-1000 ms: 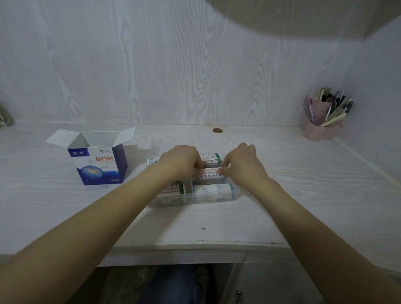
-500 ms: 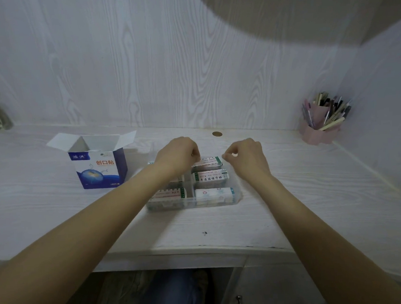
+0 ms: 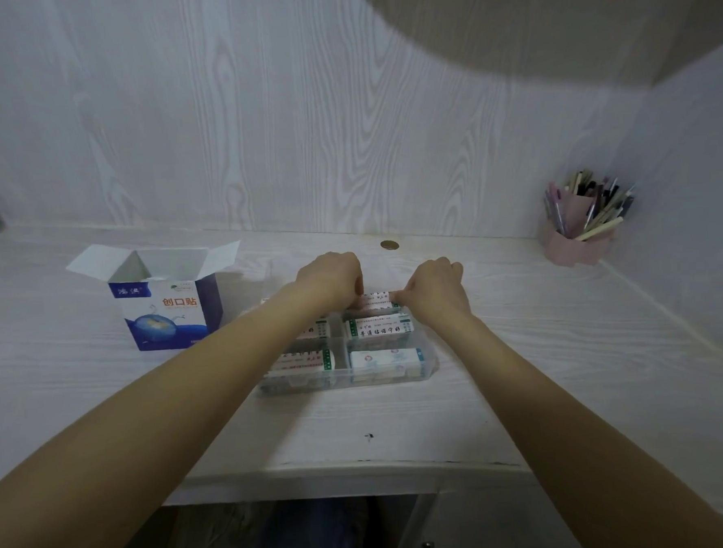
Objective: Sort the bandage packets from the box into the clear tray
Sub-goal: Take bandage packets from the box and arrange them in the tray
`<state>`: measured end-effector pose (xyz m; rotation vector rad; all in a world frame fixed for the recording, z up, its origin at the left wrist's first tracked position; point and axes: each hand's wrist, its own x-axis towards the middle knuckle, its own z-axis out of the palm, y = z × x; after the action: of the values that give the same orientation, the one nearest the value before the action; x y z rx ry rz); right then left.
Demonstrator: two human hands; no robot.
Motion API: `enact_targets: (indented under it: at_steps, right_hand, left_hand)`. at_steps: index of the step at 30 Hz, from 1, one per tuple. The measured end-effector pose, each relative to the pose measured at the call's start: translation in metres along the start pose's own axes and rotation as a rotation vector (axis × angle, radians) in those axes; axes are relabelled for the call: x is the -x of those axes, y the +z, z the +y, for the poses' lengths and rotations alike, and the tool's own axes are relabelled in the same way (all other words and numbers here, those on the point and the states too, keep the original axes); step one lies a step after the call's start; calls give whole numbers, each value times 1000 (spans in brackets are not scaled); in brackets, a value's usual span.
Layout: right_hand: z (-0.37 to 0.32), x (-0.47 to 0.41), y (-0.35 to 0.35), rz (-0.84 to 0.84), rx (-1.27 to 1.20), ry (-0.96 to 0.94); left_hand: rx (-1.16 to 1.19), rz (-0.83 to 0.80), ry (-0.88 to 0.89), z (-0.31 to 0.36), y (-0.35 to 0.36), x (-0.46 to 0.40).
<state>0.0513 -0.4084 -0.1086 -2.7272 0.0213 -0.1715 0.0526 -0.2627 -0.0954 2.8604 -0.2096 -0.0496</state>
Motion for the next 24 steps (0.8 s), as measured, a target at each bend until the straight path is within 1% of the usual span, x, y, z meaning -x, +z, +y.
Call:
enact_targets:
  at_steps: [6,13,20,24]
  right_hand:
    - [0,0,-2,-25,4,4]
    - [-2,0,-1,-56,-4,9]
    - [0,1,-3,-51,-46,38]
    - [-6,5,-14,29,-114,11]
  left_hand:
    - [-20,-54,35,-2,-2,-6]
    - [-5,-62,50,-4,-3,-5]
    - [79,-28,57,-7,-8,1]
    - [114,51,69,-9,-18,16]
